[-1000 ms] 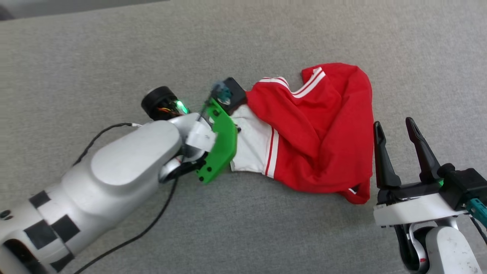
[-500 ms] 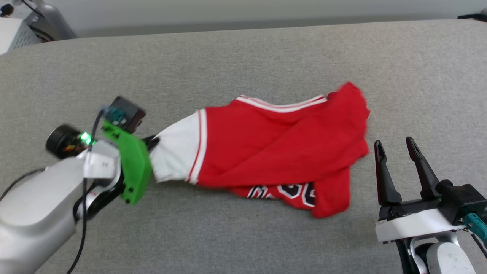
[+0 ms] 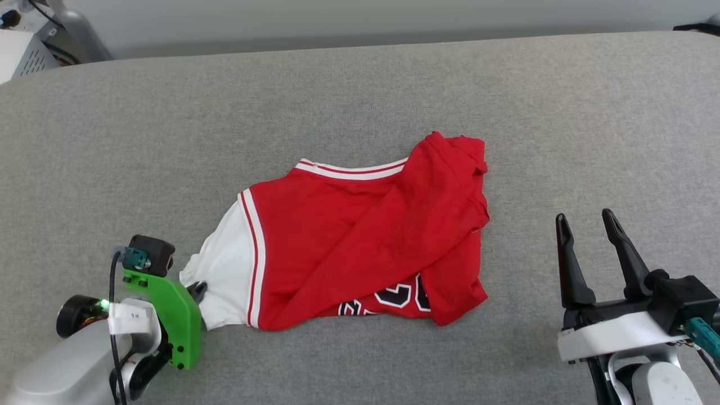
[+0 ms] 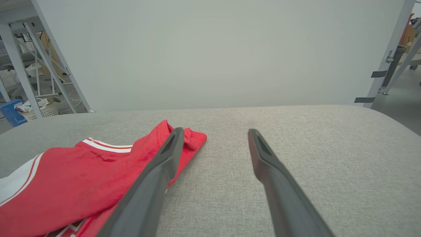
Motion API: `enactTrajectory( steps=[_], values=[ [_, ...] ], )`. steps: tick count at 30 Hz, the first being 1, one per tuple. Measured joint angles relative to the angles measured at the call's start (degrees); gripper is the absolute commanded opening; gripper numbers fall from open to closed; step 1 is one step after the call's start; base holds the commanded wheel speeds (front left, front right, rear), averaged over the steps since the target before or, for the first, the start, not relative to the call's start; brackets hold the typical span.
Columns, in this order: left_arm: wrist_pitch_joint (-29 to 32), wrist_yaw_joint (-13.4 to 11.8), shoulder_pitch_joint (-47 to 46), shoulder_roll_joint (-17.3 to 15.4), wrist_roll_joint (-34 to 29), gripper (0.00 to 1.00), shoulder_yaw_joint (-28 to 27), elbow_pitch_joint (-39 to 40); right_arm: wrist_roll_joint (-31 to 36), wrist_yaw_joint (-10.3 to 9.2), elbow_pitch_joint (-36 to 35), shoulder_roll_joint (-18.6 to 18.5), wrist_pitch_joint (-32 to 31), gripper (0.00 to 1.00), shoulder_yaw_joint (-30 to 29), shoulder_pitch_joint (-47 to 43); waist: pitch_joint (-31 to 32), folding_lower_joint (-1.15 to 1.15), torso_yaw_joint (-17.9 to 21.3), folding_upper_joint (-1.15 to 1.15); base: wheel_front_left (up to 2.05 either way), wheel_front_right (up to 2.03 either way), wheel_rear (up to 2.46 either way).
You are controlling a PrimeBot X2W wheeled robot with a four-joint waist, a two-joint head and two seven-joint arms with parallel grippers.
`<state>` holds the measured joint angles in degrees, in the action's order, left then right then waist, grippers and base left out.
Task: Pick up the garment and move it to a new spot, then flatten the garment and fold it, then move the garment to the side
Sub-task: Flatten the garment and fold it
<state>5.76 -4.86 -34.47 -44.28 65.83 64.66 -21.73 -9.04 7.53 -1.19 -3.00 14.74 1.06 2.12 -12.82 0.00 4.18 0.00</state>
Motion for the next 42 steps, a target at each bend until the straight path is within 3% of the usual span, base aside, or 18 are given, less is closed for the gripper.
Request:
enactTrajectory(
  steps=[1,2,5,9,14,20,24,28,31,36,42],
  values=[
    [-1.4,0.0,0.3,0.6,0.2,0.97,-0.3,-0.8,0.1,0.00,0.1,-0.1,0.0,1.00,-0.1,-0.1,0.2,0.00,0.0,0.00,0.00,0.00,0.00],
    [-3.2,-0.4,0.8,1.3,0.2,1.00,-0.7,-1.4,0.3,0.00,0.1,-0.2,0.0,1.00,-0.2,-0.2,0.6,0.00,0.0,0.00,0.00,0.00,0.00],
    [-8.6,-1.7,1.5,3.4,-0.9,1.00,-1.4,-2.6,0.7,0.00,-0.2,-1.1,0.0,1.00,-0.7,-0.3,1.6,0.00,-0.2,0.00,0.00,0.00,0.00],
    [-17.0,-5.7,1.6,5.1,-4.0,1.00,-3.0,-3.0,0.8,0.00,-1.6,-3.6,0.0,1.00,-1.9,-0.1,3.2,0.00,-0.9,0.00,0.00,0.00,0.00],
    [-20.3,-10.8,2.5,7.0,-8.0,1.00,-6.9,-0.6,0.5,0.00,-4.4,-9.0,0.0,1.00,-2.6,3.9,4.2,0.00,-2.7,0.00,0.00,0.00,0.00],
    [-20.4,-16.3,7.8,10.2,-19.2,1.00,-21.0,9.0,-1.1,0.00,-4.8,-17.2,0.1,1.00,-1.9,12.1,4.2,0.00,-4.9,0.00,0.00,0.00,0.00],
    [-20.4,-16.6,13.8,13.2,-25.8,1.00,-28.3,13.0,-4.5,0.00,0.9,-23.5,0.1,1.00,3.7,17.6,3.6,0.00,-5.9,0.00,0.00,0.00,0.00],
    [-20.4,-16.5,18.1,16.9,-31.8,1.00,-34.6,14.8,-10.2,0.00,8.4,-29.9,-2.5,1.00,12.8,24.5,2.7,0.00,-6.8,0.00,0.00,0.00,0.00],
    [-20.4,-16.0,19.7,19.6,-35.7,1.00,-38.6,15.3,-15.1,0.00,10.9,-34.2,-9.8,1.00,21.5,30.5,1.6,0.00,-7.5,0.00,0.00,0.00,0.00],
    [-20.4,-13.2,21.7,24.2,-40.6,1.00,-43.6,17.0,-25.4,0.00,12.7,-37.5,-26.1,1.00,34.8,39.5,-0.7,0.00,-8.4,0.00,0.00,0.00,0.00],
    [-20.4,-9.8,22.1,29.3,-45.8,1.00,-47.7,18.3,-36.1,0.00,17.6,-38.3,-43.3,1.00,43.3,47.7,-4.1,0.00,-9.8,0.00,0.00,0.00,0.00]
  ],
)
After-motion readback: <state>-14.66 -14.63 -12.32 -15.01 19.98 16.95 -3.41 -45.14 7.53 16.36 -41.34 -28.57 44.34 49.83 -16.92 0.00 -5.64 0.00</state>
